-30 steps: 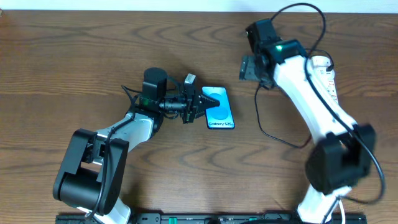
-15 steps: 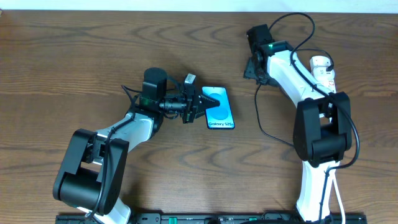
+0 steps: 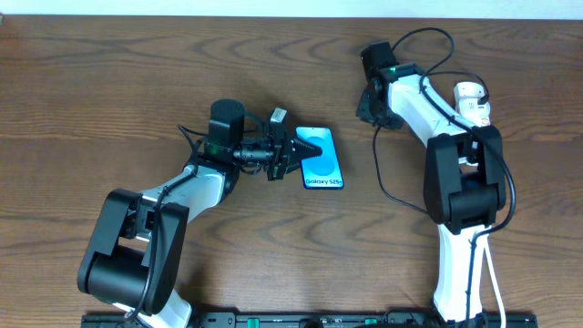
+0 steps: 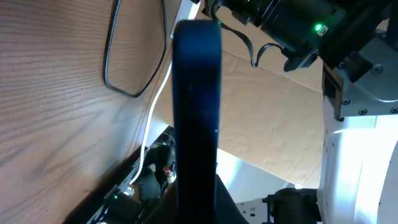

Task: Plug charger to phone and switch on socket
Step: 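Lower the right gripper over the black USB-C cable end near the power strip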

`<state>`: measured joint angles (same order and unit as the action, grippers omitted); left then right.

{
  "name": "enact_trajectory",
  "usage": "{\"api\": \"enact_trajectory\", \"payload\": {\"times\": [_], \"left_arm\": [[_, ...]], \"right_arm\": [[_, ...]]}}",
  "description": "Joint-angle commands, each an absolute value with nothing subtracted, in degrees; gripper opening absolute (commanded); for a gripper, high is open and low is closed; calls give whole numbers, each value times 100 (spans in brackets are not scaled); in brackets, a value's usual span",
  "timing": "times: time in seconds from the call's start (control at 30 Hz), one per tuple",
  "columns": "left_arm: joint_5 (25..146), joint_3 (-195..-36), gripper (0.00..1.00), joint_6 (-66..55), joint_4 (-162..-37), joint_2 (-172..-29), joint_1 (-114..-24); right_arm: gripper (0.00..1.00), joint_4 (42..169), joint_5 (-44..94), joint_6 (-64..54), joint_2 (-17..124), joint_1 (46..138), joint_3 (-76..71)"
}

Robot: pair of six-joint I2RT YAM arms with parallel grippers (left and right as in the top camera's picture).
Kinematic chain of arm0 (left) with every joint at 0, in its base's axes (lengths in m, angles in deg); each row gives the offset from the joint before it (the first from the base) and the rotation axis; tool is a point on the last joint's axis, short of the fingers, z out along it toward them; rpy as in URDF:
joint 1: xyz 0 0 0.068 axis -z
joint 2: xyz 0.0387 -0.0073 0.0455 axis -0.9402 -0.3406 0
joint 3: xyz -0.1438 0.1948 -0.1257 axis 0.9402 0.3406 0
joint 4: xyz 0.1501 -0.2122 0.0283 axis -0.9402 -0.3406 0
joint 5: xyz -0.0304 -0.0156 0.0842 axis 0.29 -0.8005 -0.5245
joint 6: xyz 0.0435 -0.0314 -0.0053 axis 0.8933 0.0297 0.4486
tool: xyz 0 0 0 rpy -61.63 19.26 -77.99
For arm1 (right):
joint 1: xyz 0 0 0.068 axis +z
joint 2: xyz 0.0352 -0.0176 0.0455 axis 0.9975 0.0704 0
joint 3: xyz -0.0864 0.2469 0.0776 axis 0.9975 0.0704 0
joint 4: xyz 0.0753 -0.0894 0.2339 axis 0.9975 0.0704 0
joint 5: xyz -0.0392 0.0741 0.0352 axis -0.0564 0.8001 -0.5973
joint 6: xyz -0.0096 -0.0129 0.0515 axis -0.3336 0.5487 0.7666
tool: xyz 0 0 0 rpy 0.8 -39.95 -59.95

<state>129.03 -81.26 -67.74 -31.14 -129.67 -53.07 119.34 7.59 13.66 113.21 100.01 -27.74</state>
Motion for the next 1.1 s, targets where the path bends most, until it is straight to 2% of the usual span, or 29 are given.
{"api": "enact_trajectory", "payload": {"times": [0.0, 0.1, 0.23, 0.3, 0.37, 0.47, 0.53, 0.77, 1.07], "left_arm": [[13129, -8250, 7, -6650, -3057, -12880, -5313], [13126, -8250, 8, -6650, -3059, -12880, -5313], [13126, -8250, 7, -6650, -3059, -12880, -5313], [13126, -8250, 7, -6650, -3059, -12880, -5313], [13124, -8250, 7, -6650, -3059, -12880, -5313], [13107, -8250, 8, -6650, -3057, -12880, -5313], [13107, -8250, 7, -6650, -3059, -12880, -5316], [13107, -8250, 7, -6650, -3059, -12880, -5313], [13109, -8250, 7, -6650, -3059, -12880, -5313]], "right_arm": [[22, 12060, 977, 1289, 11707, 9968, -2722], [11, 12087, 1723, 387, 11705, 10012, -2722], [10, 12725, 2219, -429, 11705, 10117, -2722], [13, 13090, 2217, -614, 11705, 10171, -2719], [21, 13374, 2157, -818, 11705, 10230, -2704], [42, 13437, 1747, -844, 11705, 10311, -2684], [48, 13348, 1438, -796, 11705, 10335, -2687], [55, 12661, 499, 312, 11705, 10340, -2684], [49, 12192, 501, 686, 11707, 10305, -2680]]}}
